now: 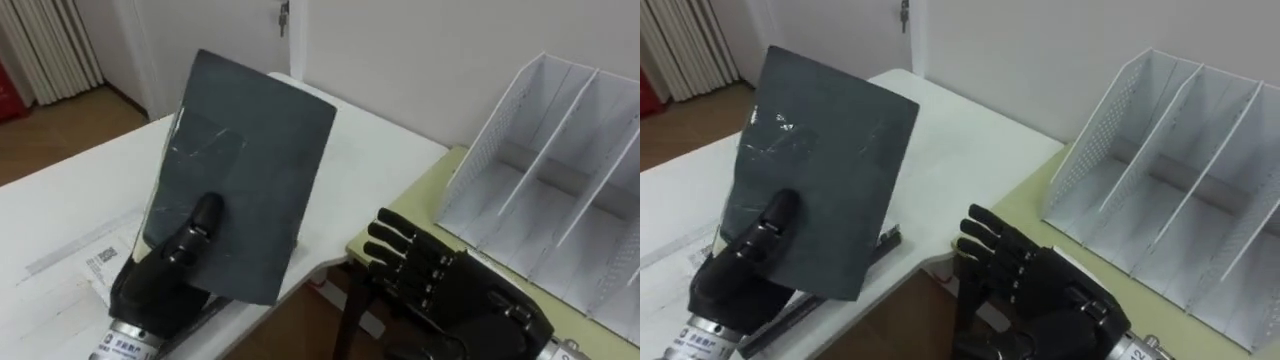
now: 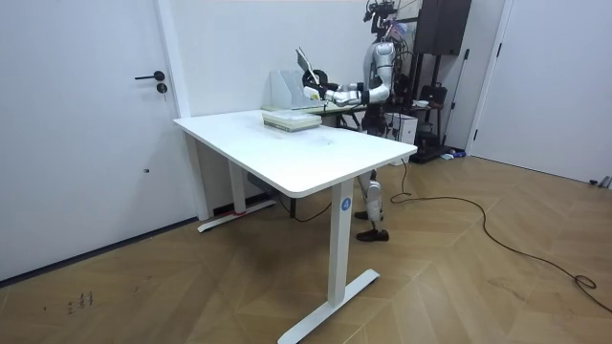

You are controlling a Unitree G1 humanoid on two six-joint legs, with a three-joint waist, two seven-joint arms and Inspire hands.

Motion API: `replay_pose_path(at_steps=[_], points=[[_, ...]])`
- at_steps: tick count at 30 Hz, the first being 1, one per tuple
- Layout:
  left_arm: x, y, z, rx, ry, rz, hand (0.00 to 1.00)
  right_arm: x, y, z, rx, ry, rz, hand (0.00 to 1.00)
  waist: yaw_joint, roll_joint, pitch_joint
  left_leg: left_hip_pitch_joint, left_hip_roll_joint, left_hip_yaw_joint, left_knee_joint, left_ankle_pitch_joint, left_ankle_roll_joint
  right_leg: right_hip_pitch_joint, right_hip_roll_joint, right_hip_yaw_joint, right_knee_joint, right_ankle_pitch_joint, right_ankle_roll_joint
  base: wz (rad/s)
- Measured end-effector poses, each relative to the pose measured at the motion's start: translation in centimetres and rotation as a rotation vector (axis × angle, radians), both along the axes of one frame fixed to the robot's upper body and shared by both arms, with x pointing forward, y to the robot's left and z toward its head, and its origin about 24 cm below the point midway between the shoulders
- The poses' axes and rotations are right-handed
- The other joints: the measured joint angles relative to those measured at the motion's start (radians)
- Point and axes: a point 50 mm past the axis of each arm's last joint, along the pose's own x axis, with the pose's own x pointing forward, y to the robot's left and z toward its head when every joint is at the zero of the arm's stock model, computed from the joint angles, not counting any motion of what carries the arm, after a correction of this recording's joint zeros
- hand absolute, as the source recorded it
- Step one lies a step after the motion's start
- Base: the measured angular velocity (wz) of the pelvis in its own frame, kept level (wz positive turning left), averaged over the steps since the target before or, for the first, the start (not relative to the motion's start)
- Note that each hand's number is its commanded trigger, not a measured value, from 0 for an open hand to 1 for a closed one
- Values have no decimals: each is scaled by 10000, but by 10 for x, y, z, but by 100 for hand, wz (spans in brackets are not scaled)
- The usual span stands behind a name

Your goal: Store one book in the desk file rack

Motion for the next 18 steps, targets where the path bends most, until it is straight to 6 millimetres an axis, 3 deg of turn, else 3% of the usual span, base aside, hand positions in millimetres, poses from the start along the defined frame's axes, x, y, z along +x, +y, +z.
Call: replay_pose_path(at_steps=[10,18], points=[[-4,-20,-9,-402,-135,-1730,100,-4,40,13,2422,-258,2065,0,31,105,-6,-397,21,118,203,-18,21,-314,3,3,84,-18,-95,-1],[-8,-28,-14,-558,-90,-2609,100,-5,45,16,3412,-127,2410,0,13,252,-92,-570,24,133,409,-29,29,-511,-21,46,300,-52,-149,0]])
